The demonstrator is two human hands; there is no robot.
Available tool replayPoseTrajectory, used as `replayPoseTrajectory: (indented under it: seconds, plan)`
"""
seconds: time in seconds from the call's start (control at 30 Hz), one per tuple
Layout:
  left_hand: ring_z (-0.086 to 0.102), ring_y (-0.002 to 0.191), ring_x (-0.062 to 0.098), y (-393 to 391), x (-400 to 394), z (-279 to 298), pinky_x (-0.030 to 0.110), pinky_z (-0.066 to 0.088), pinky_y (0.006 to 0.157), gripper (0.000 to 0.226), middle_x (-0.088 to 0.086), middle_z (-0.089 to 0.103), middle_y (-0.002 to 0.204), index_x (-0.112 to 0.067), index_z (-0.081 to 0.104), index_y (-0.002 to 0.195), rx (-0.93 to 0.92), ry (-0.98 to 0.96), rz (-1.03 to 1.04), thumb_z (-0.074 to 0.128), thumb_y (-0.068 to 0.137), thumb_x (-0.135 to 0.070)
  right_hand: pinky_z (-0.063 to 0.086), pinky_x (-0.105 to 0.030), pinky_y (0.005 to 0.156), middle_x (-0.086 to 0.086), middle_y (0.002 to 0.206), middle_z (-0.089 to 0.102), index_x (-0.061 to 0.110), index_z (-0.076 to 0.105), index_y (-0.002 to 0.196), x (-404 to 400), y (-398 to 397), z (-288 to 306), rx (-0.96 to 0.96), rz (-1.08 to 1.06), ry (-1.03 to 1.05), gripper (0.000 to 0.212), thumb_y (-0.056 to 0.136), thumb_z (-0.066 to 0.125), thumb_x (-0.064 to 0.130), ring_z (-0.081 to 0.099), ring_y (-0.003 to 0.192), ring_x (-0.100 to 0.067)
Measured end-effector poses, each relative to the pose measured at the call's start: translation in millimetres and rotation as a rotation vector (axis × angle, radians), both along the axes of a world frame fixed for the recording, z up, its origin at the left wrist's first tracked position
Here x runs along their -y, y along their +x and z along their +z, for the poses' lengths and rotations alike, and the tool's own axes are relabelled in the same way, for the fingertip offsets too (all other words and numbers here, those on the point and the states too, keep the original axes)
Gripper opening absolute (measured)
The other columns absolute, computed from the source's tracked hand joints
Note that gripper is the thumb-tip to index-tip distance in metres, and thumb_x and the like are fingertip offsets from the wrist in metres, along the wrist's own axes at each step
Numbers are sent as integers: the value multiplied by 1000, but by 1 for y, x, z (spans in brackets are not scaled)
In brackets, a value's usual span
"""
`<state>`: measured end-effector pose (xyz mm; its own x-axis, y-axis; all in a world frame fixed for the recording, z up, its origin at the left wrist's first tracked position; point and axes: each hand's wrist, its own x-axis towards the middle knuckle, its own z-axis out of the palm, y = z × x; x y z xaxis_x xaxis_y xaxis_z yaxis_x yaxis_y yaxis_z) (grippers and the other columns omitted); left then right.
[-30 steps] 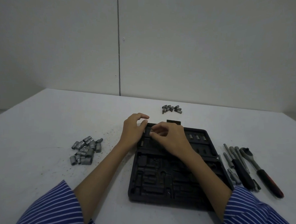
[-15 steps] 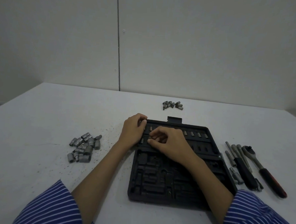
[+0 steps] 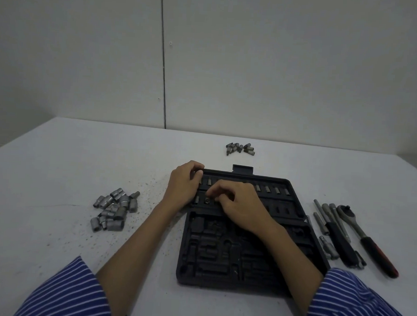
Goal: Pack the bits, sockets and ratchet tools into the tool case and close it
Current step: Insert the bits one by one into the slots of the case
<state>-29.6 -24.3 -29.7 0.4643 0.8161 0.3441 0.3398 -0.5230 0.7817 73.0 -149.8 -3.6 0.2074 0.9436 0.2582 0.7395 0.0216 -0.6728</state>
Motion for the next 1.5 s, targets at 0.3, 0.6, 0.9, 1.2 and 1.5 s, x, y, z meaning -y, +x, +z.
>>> replayPoseTrajectory:
  seconds: [0.3,0.6,0.9,1.2,1.5]
  plan:
    - [57,103,17,0,-1,-1,21,41,87,21,6,65,110,-7,63,110,12,-4,-2,50,93,-10,53,-30,76,22,75,62,23,73,87,0,-1,-1,59,-9,4,40,83,43,-3,63,79,-5]
    - [56,104,16,0,-1,-2,21,41,87,21,5,65,111,-8,63,109,5,-1,-2,50,93,-10,54,-35,80,3,91,70,17,75,91,-1,1,1,32,6,-46,40,84,42,-5,64,83,-13]
    - [56,104,16,0,0,-1,20,41,87,21,6,65,112,-8,63,111,2,5,-3,49,94,-10,53,-35,81,-2,94,71,15,76,87,-1,1,-4,18,-1,-9,40,82,43,-7,64,85,-14]
    - [57,105,17,0,-1,-1,20,40,87,22,6,65,111,-7,63,111,-5,19,-3,49,94,-10,53,-29,86,0,95,71,16,74,91,1,2,-3,30,-13,26,43,82,41,-8,64,90,-9]
    - [56,104,17,0,0,-2,20,40,86,22,7,65,112,-7,62,111,-2,23,-2,48,94,-9,52,-31,86,-1,97,70,18,75,92,-1,3,-6,60,-11,17,44,81,41,-8,63,90,-12]
